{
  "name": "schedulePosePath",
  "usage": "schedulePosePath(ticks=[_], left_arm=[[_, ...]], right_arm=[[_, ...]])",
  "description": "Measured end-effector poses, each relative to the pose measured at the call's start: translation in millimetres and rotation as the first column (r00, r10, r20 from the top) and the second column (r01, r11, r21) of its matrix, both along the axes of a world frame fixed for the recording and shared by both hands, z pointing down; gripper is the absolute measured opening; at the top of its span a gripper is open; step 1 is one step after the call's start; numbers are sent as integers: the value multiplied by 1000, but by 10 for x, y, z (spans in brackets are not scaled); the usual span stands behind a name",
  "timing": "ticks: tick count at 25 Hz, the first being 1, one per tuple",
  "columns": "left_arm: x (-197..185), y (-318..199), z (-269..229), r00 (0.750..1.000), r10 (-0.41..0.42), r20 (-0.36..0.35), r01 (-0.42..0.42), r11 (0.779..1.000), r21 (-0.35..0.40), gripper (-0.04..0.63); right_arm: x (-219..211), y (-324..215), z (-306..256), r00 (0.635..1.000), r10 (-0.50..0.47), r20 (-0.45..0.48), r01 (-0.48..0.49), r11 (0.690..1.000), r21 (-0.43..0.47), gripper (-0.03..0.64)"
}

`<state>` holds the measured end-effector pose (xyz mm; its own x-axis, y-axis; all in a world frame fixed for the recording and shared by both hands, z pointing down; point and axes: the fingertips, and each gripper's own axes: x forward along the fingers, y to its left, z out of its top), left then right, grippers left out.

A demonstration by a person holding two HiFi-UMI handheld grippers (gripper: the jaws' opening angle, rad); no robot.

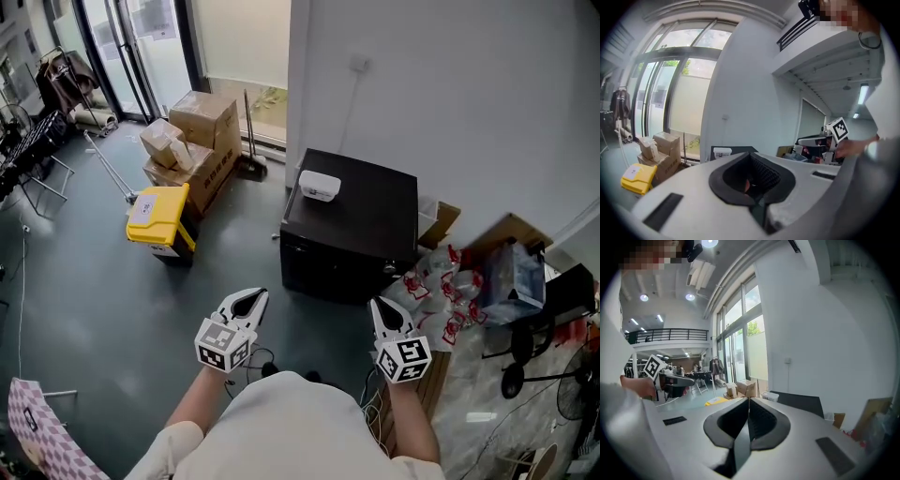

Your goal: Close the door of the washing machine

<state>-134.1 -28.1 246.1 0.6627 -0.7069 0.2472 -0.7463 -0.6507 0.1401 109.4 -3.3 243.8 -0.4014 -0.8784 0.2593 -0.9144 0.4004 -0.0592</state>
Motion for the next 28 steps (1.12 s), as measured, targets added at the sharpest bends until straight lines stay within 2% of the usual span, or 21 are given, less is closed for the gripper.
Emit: schedulePosePath(ticks=[7,28], left_arm=[[12,80,-40,1000,-6,9,6,1000,31,9],[75,163,98,999,-38,23,39,999,-5,9]], right_arm=[[131,82,-124,1000,13,27,-15,998,66,29],[125,125,-50,999,-7,41,4,998,55,29]])
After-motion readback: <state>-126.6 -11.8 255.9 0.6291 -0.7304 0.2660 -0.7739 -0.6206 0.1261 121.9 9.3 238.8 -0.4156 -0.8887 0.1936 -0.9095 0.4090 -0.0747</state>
